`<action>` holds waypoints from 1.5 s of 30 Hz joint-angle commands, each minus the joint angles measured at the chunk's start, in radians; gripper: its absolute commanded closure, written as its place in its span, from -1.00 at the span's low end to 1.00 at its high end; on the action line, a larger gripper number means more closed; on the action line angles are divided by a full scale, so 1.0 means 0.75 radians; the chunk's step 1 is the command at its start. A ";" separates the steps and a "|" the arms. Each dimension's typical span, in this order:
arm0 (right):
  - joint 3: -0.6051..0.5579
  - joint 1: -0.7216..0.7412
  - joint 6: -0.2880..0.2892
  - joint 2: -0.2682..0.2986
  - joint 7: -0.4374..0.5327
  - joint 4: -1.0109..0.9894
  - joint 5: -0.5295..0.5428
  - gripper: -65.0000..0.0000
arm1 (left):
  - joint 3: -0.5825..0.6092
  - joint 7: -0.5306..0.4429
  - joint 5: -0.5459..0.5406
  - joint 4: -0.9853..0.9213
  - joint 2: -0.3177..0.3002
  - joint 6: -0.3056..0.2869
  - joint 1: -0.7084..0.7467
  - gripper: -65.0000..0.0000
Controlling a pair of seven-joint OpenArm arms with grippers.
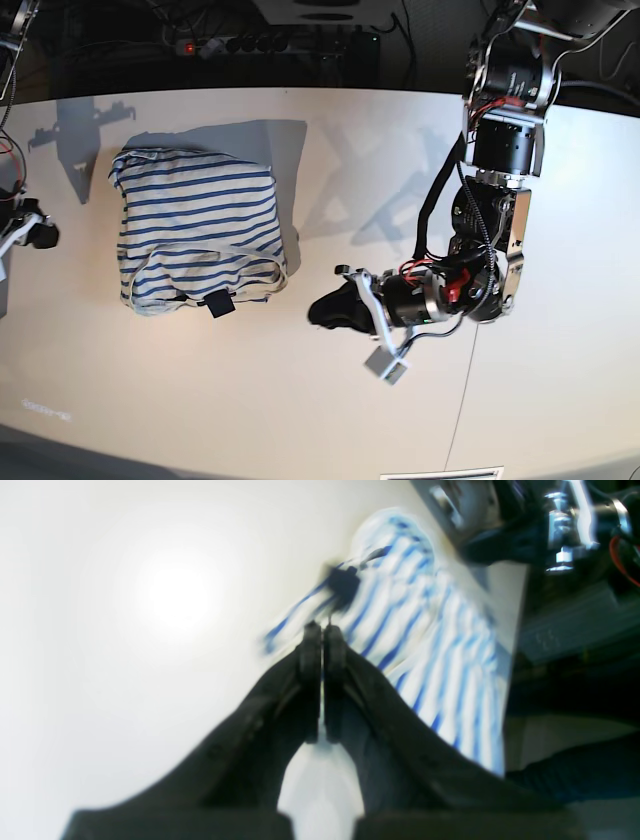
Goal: Fold the T-shirt properly
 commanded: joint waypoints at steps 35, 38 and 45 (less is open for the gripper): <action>0.358 -1.034 0.043 -0.221 0.087 -0.063 -0.024 1.00 | -0.500 -0.514 0.482 0.075 -0.405 -0.002 1.254 0.95; 0.248 -1.023 0.025 -0.277 0.148 -0.134 -0.114 1.00 | -0.292 -0.571 0.591 -0.239 -0.404 0.146 1.091 0.95; -0.021 -0.815 -0.099 -0.446 0.214 -0.472 -0.368 1.00 | 0.082 -0.759 0.735 -0.920 -0.270 0.426 0.668 0.96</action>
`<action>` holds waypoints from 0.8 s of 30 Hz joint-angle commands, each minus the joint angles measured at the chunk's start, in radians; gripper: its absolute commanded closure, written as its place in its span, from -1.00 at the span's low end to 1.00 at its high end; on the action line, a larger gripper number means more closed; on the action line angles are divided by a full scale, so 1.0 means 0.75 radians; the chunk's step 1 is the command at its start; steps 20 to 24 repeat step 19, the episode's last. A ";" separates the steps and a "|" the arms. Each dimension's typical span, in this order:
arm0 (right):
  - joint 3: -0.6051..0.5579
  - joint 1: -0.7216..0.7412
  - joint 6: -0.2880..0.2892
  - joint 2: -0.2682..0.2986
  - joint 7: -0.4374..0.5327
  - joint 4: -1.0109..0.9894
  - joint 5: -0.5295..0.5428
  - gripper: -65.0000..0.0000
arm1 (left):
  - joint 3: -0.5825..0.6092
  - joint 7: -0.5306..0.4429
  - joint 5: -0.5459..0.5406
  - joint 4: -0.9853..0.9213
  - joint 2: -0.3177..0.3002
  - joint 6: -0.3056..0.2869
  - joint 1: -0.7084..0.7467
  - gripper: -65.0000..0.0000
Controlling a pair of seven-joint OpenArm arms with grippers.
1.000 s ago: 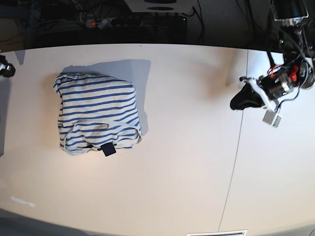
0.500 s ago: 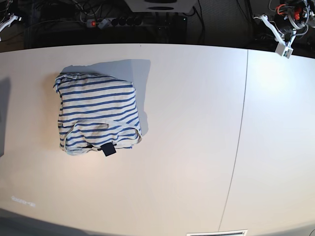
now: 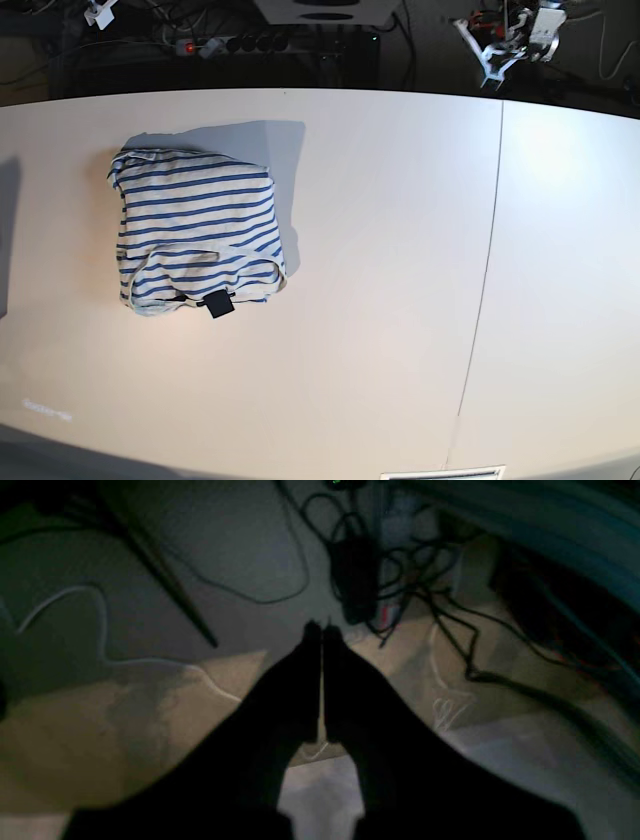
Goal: Fold the T-shirt properly
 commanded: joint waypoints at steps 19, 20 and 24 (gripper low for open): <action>-0.067 0.451 -0.067 -0.369 0.024 -0.196 -0.094 1.00 | 0.050 -0.036 0.088 -0.193 0.131 0.132 -0.244 0.96; -0.067 0.451 -0.067 -0.369 0.024 -0.196 -0.094 1.00 | 0.050 -0.036 0.088 -0.193 0.131 0.132 -0.244 0.96; -0.067 0.451 -0.067 -0.369 0.024 -0.196 -0.094 1.00 | 0.050 -0.036 0.088 -0.193 0.131 0.132 -0.244 0.96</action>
